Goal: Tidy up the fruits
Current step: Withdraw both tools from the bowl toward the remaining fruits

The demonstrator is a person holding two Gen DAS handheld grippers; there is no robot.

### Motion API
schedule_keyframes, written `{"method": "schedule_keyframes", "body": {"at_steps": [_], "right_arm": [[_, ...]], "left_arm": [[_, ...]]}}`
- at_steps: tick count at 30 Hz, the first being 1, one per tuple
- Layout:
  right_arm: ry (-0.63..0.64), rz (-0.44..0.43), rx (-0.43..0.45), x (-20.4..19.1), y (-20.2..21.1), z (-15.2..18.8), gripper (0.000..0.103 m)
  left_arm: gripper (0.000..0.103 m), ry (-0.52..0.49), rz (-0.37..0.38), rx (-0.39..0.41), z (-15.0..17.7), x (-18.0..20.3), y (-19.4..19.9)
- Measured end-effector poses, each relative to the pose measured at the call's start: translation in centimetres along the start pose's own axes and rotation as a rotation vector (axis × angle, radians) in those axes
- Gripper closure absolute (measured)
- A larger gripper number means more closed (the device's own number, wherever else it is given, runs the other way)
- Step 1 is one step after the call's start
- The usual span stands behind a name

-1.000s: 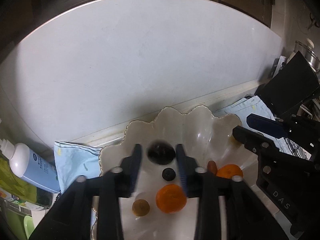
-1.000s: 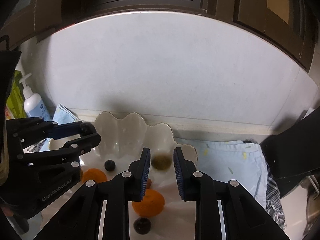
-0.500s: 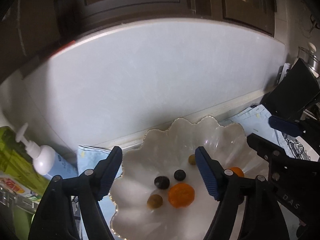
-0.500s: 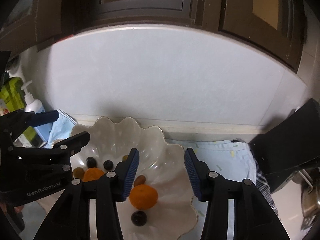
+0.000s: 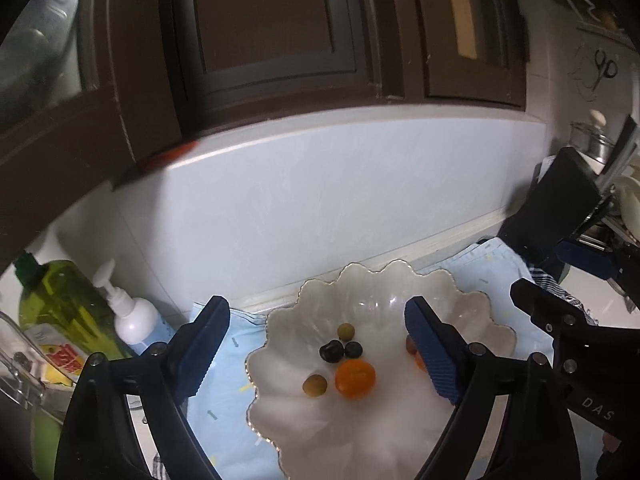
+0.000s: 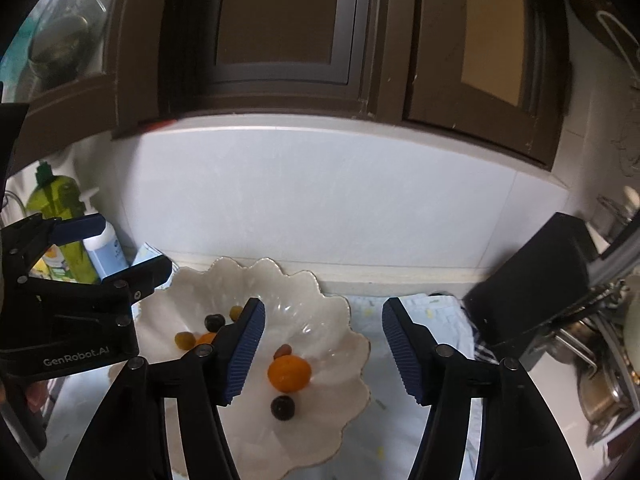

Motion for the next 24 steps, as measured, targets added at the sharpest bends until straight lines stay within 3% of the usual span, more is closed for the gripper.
{"method": "schedule_keyframes", "body": {"at_steps": [15, 24], "right_arm": [[-0.011, 0.061, 0.121, 1.0, 9.3, -0.8, 0.027], [-0.02, 0.084, 0.147, 1.0, 13.9, 0.5, 0.025]], "left_arm": [[0.003, 0.006, 0.066, 0.1, -0.5, 1.8, 8.1], [0.0, -0.013, 0.091, 0.127, 0.4, 3.0, 12.1]]}}
Point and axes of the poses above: each gripper's, at about its wrist camera, not at the fingertips, and y roughly against the way its jaws point, x to its right, z to its underside, the point moved 7 cm from there along -y, roughly the way its jaws point, and after that the axes turned 13 degrees about x, right-handed, at the moved point
